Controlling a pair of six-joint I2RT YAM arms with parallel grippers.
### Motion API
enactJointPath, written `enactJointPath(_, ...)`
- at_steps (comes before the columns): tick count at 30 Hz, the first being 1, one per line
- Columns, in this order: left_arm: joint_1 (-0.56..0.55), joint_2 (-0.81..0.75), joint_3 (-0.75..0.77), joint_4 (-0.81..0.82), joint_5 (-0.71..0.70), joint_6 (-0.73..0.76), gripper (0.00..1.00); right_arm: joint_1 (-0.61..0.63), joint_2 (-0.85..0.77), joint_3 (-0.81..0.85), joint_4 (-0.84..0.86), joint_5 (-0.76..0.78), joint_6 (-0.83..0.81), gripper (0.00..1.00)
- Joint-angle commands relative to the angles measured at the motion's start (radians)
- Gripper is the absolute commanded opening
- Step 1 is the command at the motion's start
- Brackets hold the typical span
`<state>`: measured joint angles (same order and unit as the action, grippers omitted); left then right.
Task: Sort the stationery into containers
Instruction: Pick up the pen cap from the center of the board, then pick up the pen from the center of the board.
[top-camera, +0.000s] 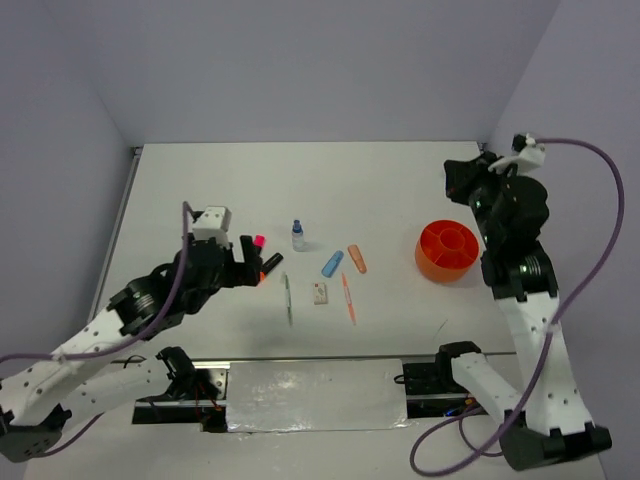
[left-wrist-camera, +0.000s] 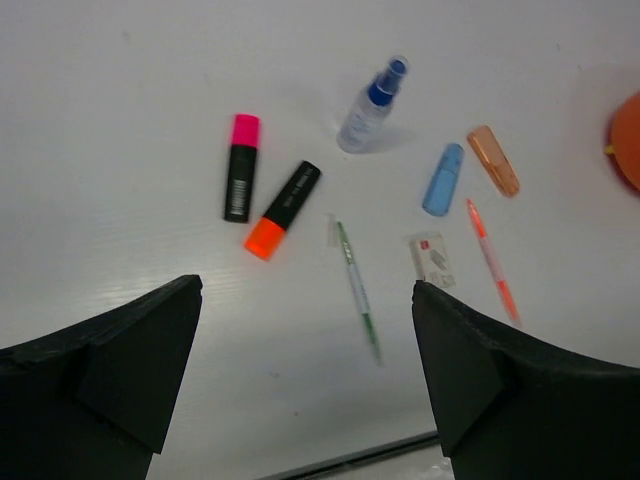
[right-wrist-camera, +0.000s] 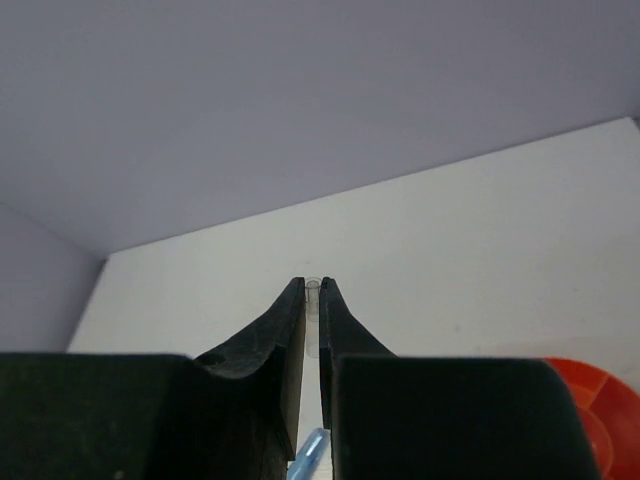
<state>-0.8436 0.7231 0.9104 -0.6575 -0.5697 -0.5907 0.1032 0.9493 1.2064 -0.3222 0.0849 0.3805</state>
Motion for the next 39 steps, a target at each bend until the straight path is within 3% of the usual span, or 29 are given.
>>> enactJointPath(1, -0.031, 0.131, -0.005, 0.176, 0.174, -0.15, 0.98, 0.027, -0.104, -0.132, 0.043, -0.137, 0.086, 0.0)
enactJointPath(7, -0.273, 0.535, 0.106, 0.237, 0.079, -0.362, 0.99, 0.062, -0.216, -0.208, -0.075, -0.044, 0.078, 0.0)
enactJointPath(13, -0.325, 0.827, 0.26, 0.11, 0.06, -0.628, 0.99, 0.061, -0.254, -0.206, -0.164, 0.039, 0.038, 0.0)
enactJointPath(19, -0.359, 1.044, 0.468, 0.003, 0.036, -0.705, 0.97, 0.061, -0.264, -0.166, -0.241, 0.093, 0.012, 0.0)
enactJointPath(31, -0.351, 1.358, 0.749, -0.217, 0.014, -0.768, 0.86, 0.061, -0.319, -0.194, -0.273, 0.062, 0.008, 0.0)
enactJointPath(35, -0.325, 1.372, 0.719, -0.168, 0.042, -0.765, 0.84, 0.061, -0.333, -0.206, -0.271, 0.041, 0.0, 0.0)
enactJointPath(39, -0.292, 1.38, 0.688, -0.119, 0.079, -0.735, 0.77, 0.064, -0.345, -0.214, -0.272, 0.041, -0.003, 0.0)
